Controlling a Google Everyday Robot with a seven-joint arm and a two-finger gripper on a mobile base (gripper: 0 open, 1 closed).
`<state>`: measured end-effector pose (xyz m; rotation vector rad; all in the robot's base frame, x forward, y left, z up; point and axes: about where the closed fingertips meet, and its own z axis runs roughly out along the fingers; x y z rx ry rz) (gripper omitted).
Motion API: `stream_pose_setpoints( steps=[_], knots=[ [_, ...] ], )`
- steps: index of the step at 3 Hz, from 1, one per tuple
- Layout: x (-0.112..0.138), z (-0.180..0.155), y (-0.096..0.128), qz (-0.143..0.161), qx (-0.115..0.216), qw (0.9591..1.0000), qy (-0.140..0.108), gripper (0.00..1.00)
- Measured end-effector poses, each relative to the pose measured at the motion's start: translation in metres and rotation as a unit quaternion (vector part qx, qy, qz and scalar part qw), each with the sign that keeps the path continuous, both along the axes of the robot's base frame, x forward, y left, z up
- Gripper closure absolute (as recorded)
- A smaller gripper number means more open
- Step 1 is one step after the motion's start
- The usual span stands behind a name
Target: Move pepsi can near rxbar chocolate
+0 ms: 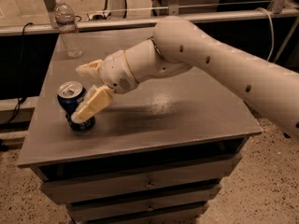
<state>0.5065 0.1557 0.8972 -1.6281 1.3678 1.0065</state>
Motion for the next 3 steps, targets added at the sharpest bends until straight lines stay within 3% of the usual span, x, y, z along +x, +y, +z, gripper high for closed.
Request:
stream_pose_setpoints(
  steps=[1, 2, 3],
  knots=[
    [0.002, -0.002, 0.002, -0.004, 0.005, 0.9999, 0.010, 0.39],
    [0.014, 0.006, -0.018, -0.023, 0.000, 0.9997, 0.003, 0.62],
    [0.042, 0.040, -0.081, -0.076, -0.014, 0.9962, -0.041, 0.86]
  ],
)
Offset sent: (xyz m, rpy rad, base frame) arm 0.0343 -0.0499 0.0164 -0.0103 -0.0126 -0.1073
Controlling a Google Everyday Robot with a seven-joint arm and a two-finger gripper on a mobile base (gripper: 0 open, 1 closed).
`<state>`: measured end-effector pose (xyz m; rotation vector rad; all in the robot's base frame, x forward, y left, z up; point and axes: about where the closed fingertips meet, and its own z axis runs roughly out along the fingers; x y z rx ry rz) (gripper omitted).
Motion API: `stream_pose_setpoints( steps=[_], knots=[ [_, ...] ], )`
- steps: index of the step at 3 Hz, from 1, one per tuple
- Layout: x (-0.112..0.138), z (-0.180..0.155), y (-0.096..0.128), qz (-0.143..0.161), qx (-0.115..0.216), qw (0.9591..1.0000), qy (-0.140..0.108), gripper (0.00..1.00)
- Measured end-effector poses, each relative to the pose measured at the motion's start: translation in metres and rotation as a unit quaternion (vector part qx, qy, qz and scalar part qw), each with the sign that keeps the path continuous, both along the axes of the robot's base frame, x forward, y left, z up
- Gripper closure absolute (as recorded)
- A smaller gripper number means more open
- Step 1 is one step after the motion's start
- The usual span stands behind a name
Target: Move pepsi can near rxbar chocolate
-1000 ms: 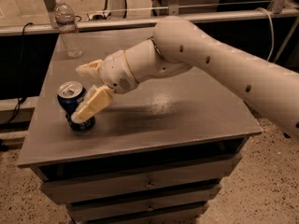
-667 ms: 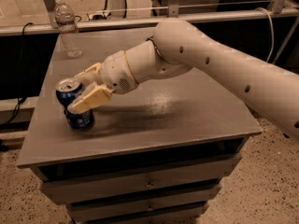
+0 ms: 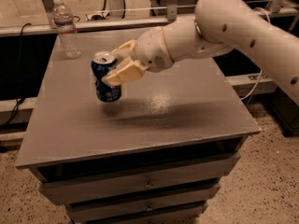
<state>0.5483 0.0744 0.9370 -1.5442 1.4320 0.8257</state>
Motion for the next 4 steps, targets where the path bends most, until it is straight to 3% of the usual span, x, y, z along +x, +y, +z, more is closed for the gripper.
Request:
stream_pose_setpoints(
  steps=[1, 2, 3, 4],
  knots=[
    [0.041, 0.048, -0.100, -0.106, -0.046, 0.9914, -0.062, 1.00],
    [0.041, 0.047, -0.099, -0.104, -0.046, 0.9916, -0.062, 1.00],
    [0.068, 0.049, -0.123, -0.133, -0.044, 0.9866, -0.084, 1.00],
    [0.120, 0.044, -0.157, -0.176, -0.038, 0.9788, -0.099, 1.00]
  ],
)
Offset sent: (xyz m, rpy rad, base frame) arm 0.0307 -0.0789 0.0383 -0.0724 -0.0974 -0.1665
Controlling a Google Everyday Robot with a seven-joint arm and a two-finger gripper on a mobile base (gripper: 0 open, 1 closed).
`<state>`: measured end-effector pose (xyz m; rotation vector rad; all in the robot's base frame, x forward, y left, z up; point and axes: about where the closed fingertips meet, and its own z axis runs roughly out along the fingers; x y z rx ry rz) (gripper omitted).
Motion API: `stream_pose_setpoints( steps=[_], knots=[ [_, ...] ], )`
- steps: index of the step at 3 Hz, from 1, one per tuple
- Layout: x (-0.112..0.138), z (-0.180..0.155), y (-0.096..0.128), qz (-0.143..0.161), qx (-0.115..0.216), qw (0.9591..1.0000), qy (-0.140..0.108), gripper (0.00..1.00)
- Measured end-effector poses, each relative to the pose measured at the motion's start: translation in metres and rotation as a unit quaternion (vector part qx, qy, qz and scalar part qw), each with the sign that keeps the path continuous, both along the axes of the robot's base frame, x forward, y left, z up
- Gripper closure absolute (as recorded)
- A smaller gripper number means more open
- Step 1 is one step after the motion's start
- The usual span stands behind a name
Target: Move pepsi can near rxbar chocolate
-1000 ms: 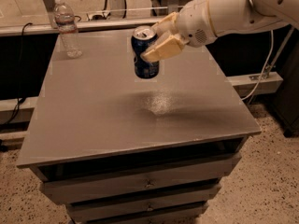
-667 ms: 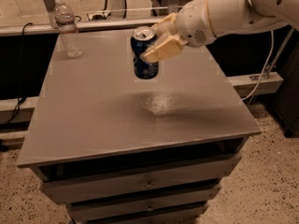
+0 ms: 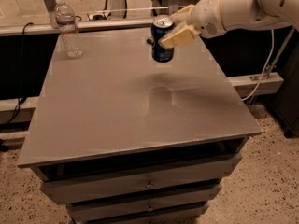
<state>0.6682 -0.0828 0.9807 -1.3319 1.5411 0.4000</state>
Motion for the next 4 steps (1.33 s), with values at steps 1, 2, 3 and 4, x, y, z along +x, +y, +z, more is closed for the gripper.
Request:
stream_pose_setpoints(
  steps=[1, 2, 3, 4],
  knots=[
    [0.074, -0.022, -0.026, -0.055, 0.016, 0.9983, -0.008, 1.00],
    [0.115, -0.038, -0.029, -0.082, 0.018, 0.9964, -0.009, 1.00],
    [0.148, -0.044, -0.036, -0.114, 0.012, 0.9933, -0.016, 1.00],
    [0.168, -0.045, -0.043, -0.136, 0.007, 0.9905, -0.019, 0.85]
  ],
)
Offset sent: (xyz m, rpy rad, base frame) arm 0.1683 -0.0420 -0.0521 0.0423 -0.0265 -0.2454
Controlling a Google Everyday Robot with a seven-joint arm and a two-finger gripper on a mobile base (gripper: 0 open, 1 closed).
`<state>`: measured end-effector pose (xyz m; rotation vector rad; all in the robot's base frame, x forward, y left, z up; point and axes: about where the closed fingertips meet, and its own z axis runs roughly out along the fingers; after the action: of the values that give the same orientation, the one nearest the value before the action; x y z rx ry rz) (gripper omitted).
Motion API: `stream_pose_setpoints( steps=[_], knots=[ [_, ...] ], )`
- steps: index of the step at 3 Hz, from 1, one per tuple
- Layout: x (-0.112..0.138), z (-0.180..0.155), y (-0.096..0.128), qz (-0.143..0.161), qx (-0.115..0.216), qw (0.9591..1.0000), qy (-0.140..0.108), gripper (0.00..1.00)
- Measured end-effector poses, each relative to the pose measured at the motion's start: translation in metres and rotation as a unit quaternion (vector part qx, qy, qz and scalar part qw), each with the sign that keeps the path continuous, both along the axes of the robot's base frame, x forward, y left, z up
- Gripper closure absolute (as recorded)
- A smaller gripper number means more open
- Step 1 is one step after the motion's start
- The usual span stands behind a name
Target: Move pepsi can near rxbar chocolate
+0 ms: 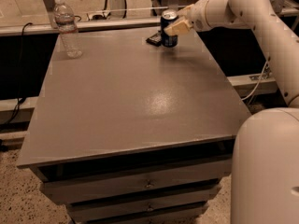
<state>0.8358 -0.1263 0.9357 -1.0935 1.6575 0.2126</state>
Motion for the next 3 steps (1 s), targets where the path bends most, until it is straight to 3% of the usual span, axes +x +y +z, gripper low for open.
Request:
stream_pose_setpoints(
  steps=[3],
  knots=[
    [0.0139, -0.0121, -0.0140, -0.039, 0.003, 0.9991, 0.014, 0.15]
  ],
)
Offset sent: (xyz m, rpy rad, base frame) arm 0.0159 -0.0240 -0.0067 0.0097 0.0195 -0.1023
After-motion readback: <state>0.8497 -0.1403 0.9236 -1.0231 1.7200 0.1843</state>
